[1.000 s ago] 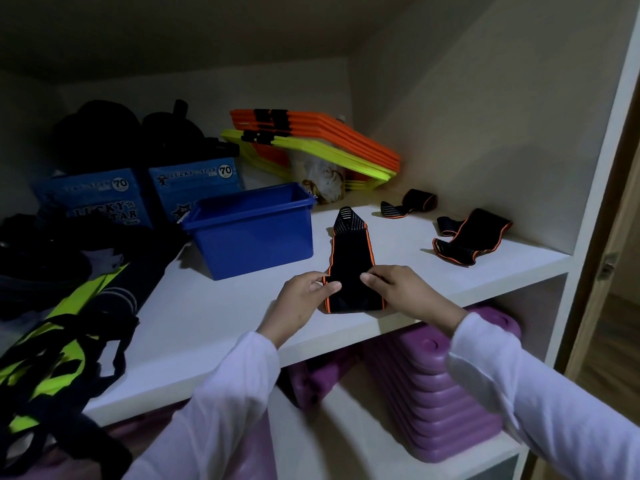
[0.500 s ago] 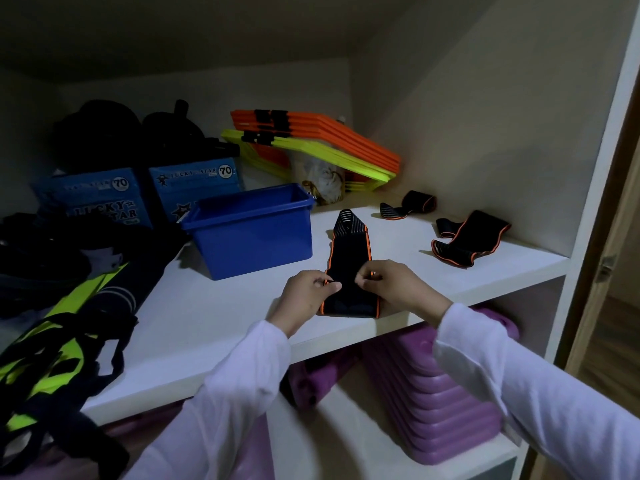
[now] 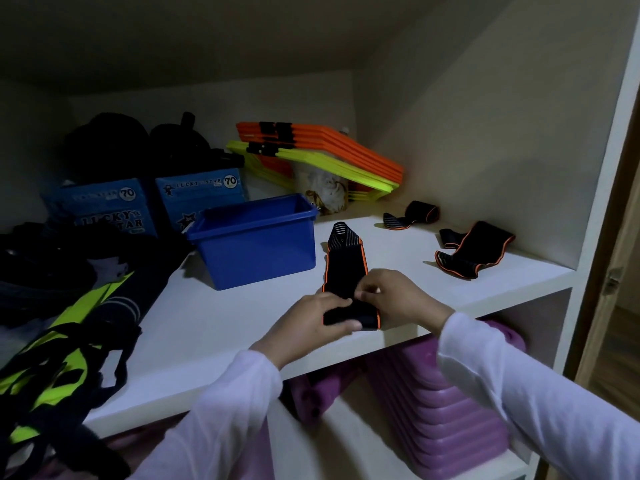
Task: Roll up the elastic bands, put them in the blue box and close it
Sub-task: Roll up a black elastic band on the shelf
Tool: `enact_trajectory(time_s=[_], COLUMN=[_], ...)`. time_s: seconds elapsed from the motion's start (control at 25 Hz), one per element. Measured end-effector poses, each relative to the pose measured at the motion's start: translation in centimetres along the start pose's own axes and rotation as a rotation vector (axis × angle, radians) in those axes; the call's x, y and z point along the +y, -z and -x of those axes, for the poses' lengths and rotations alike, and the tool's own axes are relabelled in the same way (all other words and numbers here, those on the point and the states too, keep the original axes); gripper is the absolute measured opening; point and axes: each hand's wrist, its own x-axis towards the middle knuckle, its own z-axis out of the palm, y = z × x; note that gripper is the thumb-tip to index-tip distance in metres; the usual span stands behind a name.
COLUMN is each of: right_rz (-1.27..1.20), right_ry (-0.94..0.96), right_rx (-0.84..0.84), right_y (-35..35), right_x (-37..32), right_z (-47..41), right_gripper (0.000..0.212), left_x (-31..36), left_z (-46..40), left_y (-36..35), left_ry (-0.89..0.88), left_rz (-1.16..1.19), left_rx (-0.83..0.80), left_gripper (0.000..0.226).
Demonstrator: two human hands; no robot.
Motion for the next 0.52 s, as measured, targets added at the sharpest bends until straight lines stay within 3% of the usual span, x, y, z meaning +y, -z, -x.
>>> enact_trajectory(time_s=[0.12,0.2,0.32,0.52], right_rz=[0.177,0.168,0.36,0.41], right_ry=[0.095,0.009,-0.084,-0.171], right_rx=[-0.135,-0.341,-0.574,-0.536], right_y=[-0.2,-0.7,-1.2,-1.6], right_x=[-0.6,-0.4,0.0,0.9], right_z=[-1.9,-3.4,-4.8,-6.4], right_gripper=[0.037,0.046,0.055,0.055], left_x=[0.3,0.7,1.0,0.9], left_z=[0.4,0.6,0.8,0.7], left_y=[0.2,0.1,0.5,1.3], left_ry=[0.011,-0.021,-0.007,0.093], left_rz=[-0.053,-0.084,-0.006,0.245], left_rx=[-0.044,-0.026,0.0,-0.022], left_gripper=[0.055,0.049,0.04,0.029])
